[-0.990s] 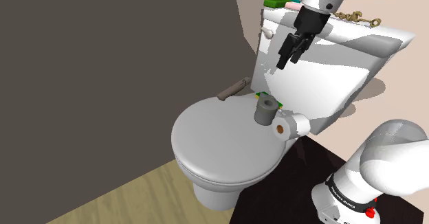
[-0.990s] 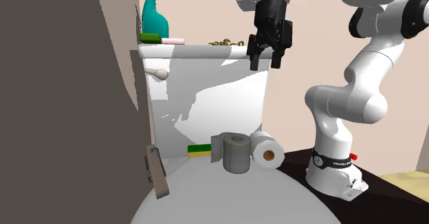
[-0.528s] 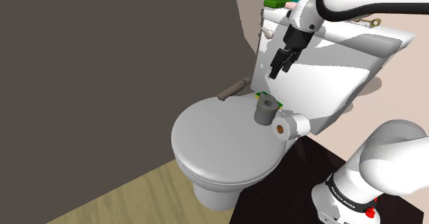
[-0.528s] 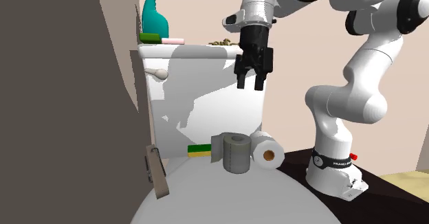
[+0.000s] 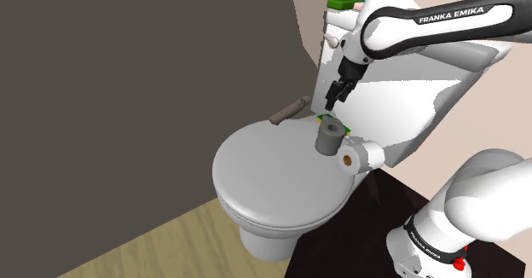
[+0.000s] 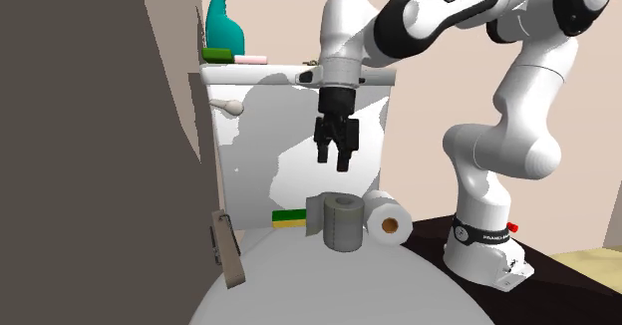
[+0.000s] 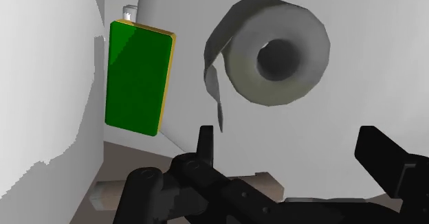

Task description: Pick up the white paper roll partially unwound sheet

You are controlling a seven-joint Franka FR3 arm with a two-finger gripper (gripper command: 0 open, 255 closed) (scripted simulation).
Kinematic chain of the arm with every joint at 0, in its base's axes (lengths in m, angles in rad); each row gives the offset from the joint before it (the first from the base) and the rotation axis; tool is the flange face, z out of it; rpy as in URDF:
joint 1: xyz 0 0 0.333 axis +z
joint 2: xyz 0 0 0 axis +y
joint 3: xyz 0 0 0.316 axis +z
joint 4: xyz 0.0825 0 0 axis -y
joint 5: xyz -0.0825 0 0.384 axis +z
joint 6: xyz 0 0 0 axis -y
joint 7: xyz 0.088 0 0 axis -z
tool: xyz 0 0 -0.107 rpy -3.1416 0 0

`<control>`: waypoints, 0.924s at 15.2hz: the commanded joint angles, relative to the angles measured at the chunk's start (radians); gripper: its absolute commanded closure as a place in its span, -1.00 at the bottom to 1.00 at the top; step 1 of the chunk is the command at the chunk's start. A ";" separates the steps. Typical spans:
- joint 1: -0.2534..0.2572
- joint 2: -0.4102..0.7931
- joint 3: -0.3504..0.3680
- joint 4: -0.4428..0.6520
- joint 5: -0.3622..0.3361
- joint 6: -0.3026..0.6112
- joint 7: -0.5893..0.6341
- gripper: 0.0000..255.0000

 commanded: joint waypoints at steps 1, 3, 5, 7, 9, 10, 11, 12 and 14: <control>-0.001 0.060 -0.014 -0.012 -0.002 0.070 -0.027 -1.00; -0.004 0.124 -0.032 -0.014 -0.003 0.131 -0.058 -1.00; -0.006 0.193 -0.049 -0.009 0.000 0.191 -0.090 -1.00; -0.005 0.201 -0.050 -0.016 0.001 0.206 -0.092 -1.00; -0.004 0.216 -0.051 -0.031 0.005 0.236 -0.096 -1.00; -0.003 0.225 -0.052 -0.038 0.007 0.251 -0.098 -1.00; -0.003 0.233 -0.053 -0.045 0.009 0.266 -0.101 -1.00; -0.002 0.242 -0.053 -0.052 0.011 0.282 -0.103 -1.00; -0.007 0.257 -0.049 -0.062 0.017 0.306 -0.109 -1.00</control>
